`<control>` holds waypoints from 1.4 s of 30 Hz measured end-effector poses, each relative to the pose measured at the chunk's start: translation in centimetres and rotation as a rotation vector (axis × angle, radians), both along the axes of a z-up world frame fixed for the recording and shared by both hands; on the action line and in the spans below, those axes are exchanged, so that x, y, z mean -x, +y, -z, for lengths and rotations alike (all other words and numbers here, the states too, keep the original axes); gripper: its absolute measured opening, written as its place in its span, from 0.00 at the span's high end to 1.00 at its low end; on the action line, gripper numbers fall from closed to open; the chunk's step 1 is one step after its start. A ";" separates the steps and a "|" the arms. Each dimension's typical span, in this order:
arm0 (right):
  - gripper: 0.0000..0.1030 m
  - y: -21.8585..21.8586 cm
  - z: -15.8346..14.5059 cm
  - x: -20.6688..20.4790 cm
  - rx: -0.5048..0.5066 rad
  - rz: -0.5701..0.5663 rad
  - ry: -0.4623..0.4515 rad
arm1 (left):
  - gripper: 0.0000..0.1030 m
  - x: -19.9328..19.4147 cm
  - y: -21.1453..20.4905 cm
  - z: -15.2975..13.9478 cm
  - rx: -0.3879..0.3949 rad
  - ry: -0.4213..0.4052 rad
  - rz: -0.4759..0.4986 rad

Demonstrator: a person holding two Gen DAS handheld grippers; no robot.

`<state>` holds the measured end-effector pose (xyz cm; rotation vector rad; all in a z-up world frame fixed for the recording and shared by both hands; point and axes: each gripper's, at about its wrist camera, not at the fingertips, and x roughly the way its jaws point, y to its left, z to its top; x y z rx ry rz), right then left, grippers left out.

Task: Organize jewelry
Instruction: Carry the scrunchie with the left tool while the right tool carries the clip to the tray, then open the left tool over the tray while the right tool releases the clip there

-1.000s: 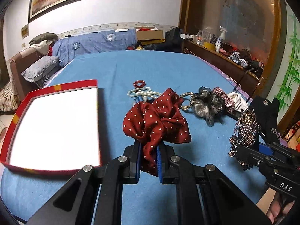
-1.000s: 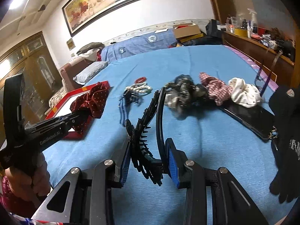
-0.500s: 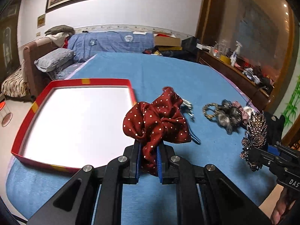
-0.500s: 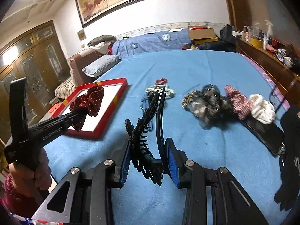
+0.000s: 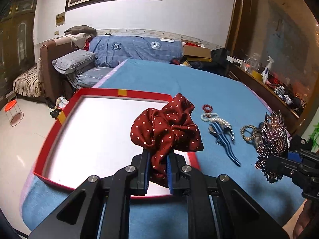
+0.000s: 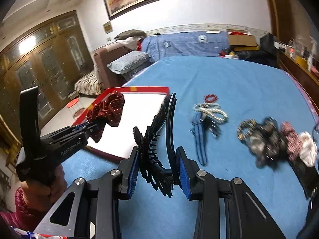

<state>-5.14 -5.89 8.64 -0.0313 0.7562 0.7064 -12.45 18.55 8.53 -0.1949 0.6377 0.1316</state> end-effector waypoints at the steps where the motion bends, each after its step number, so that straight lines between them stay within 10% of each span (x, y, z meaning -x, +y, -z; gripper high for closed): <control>1: 0.61 0.7 -0.3 -0.3 -0.004 -0.014 0.004 | 0.87 -0.1 0.4 -0.2 -0.008 0.000 -0.009; 20: 0.61 11.8 -1.8 -8.6 -0.042 -0.108 0.109 | 0.87 -6.0 8.4 -1.8 -0.024 0.049 -0.134; 42: 0.61 19.4 5.7 -18.1 0.027 -0.032 0.306 | 0.86 -12.2 12.2 3.2 0.038 0.225 -0.160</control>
